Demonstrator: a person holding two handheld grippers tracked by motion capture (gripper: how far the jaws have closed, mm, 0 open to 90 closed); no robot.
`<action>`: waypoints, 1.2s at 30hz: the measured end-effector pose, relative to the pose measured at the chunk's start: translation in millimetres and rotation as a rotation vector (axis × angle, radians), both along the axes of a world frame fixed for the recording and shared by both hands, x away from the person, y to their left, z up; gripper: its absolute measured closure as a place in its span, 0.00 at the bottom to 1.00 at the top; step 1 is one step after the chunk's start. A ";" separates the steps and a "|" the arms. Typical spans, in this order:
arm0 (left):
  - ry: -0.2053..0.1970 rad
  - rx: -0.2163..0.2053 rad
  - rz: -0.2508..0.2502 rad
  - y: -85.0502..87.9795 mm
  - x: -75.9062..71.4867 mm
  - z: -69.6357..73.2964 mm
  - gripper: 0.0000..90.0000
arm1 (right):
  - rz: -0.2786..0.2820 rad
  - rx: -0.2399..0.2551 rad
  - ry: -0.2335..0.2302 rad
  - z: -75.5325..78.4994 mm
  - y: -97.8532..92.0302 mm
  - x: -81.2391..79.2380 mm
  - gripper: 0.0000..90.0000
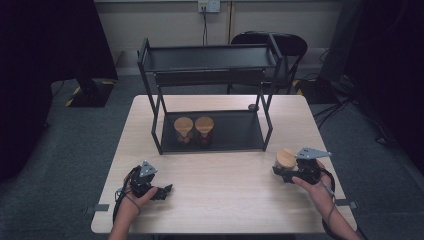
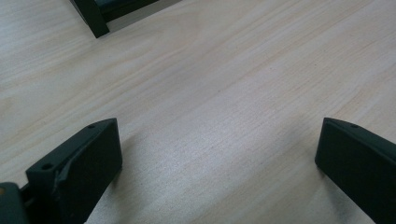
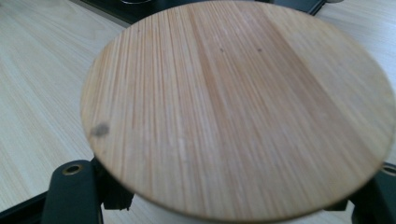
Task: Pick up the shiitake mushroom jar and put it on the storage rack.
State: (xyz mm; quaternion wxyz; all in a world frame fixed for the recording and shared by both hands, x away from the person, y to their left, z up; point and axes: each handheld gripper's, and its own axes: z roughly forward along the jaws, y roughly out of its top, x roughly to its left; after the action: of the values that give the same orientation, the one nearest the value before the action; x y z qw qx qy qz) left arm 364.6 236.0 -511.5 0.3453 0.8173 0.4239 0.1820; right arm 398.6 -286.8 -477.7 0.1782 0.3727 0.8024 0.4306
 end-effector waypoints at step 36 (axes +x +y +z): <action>0.000 0.000 0.000 0.0 0.0 0.0 0.00 | 0.043 -0.006 0.007 11.0 36.2 25.5 0.28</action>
State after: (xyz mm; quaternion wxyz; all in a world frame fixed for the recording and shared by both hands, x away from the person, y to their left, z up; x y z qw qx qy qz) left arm 364.6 236.0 -511.4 0.3454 0.8173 0.4238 0.1819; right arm 424.1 -250.6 -466.7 0.1674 0.3565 0.8121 0.4306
